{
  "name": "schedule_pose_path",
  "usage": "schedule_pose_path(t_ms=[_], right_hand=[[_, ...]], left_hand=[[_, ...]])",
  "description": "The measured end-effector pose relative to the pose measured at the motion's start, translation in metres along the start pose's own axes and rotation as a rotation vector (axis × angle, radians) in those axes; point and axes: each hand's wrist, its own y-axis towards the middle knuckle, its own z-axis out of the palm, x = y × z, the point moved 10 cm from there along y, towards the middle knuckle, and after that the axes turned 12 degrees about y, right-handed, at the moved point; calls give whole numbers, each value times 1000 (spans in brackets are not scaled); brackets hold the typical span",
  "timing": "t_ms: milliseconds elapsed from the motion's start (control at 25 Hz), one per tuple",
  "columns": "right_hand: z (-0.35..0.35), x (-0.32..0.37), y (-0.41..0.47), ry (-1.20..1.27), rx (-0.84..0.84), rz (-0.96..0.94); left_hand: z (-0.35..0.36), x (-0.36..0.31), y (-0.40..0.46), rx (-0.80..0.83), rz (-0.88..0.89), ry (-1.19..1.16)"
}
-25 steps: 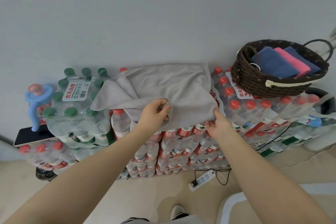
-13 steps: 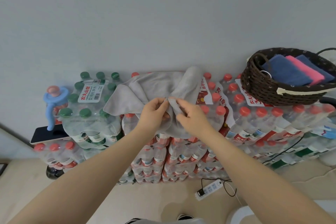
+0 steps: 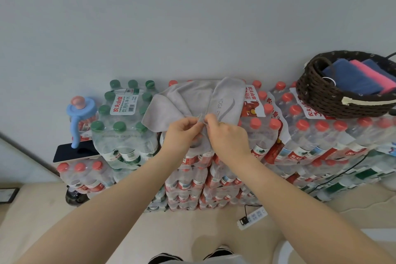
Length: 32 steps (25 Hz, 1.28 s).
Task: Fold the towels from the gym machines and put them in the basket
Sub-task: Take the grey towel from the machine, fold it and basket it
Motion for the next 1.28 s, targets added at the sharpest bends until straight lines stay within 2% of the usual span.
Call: schedule_pose_path(t_ms=[200,400,520,720,880,960,1000,1120,1280], right_hand=[[6,16,-3,144,42,-60],[14,12,-9,544,133,61],[20,8,-12,663,211,131],[27,13,-20,566,292,89],[19,24,-20,392,287,-62],[6,27,-16,403,247,-60],[-2,23,-12,459,224,5],[-17,-19,-7,594,101,378],[-23,-70,-26,536,19,719]], left_hand=[[-11,11,-4,-19,-117,-118],[-8,17,-10,85,-193,-200],[-3,18,-11,153,-247,-252],[10,31,-15,223,-435,-325],[16,31,-15,258,-453,-262],[15,25,-13,275,-432,-207],[13,19,-11,269,-398,-224],[5,-16,-7,251,-218,-397],[-9,-65,-18,305,-63,-632]])
